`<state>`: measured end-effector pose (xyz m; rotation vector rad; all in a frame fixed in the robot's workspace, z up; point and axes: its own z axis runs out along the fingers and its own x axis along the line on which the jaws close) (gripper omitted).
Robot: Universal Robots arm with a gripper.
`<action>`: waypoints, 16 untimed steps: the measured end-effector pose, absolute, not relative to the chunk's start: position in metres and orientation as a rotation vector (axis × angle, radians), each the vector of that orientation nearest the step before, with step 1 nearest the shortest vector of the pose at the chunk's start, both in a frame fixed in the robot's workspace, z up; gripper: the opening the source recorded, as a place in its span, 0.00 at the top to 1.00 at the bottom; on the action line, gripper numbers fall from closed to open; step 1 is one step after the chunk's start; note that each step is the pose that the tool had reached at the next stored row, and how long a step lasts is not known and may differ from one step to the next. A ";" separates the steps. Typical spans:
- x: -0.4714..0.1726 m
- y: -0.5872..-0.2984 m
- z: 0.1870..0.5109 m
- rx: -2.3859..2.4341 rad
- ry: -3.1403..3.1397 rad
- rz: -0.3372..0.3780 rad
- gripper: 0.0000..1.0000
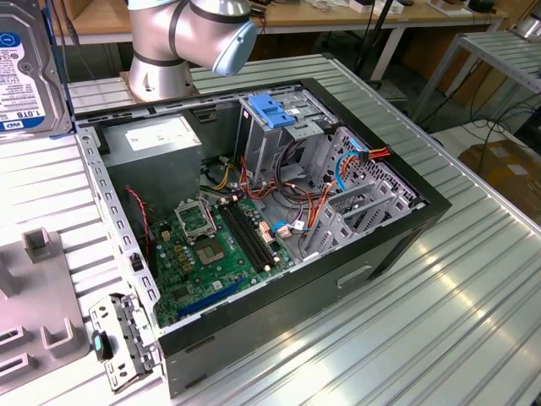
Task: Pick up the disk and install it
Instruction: 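Pick up the disk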
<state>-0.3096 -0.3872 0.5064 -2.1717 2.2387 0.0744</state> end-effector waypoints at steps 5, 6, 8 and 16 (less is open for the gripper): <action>-0.304 -0.388 0.506 -2.170 2.240 0.074 0.63; -0.303 -0.388 0.506 -2.170 2.240 0.074 0.63; -0.301 -0.389 0.506 -2.169 2.241 0.074 0.63; -0.288 -0.390 0.506 -2.168 2.242 0.075 0.63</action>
